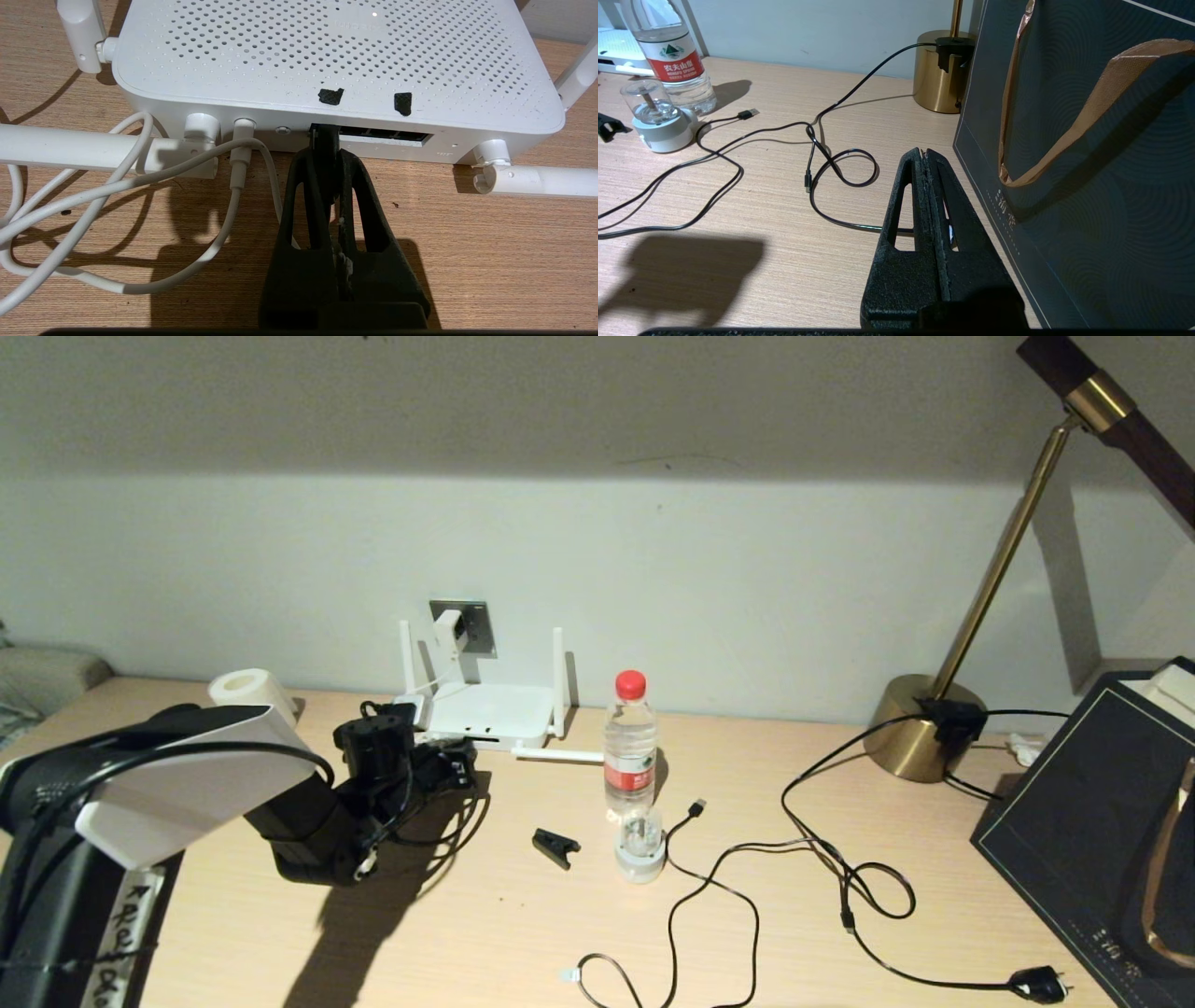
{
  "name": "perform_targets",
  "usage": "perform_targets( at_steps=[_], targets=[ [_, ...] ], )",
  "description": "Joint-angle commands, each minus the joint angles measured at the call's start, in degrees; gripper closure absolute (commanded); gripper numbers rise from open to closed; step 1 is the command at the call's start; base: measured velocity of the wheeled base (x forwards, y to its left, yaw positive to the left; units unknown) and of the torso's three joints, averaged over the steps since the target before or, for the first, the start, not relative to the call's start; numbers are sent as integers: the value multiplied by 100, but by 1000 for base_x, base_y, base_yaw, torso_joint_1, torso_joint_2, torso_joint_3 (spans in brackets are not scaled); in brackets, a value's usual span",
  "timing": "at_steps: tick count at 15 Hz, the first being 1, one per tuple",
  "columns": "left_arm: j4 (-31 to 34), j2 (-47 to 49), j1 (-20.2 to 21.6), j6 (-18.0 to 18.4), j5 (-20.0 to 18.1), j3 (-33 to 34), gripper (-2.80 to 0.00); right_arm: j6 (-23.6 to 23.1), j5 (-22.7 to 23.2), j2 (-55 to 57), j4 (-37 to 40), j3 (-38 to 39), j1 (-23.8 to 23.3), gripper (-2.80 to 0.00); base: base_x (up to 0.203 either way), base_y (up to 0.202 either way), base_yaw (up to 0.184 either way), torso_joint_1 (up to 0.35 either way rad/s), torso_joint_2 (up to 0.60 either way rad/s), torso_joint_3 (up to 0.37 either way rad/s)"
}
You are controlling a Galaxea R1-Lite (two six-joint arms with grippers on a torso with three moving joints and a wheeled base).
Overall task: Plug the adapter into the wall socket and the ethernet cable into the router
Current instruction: Plug cable into router interface
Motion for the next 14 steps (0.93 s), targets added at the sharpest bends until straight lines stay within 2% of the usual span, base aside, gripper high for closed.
perform_targets(
  at_steps=[1,10,11,14],
  targets=[
    [21,20,0,3,-7,3,0,-5,4,9,-5,193,0,0,0,0,0,0,0,0],
    [42,-20,-7,-6,-15,3,0,-5,4,9,-5,193,0,0,0,0,0,0,0,0],
    [38,-33,-9,-6,-16,3,-280,-5,4,9,-5,193,0,0,0,0,0,0,0,0],
    [11,-33,-9,-15,-16,10,-280,-5,4,9,-5,193,0,0,0,0,0,0,0,0]
  ],
)
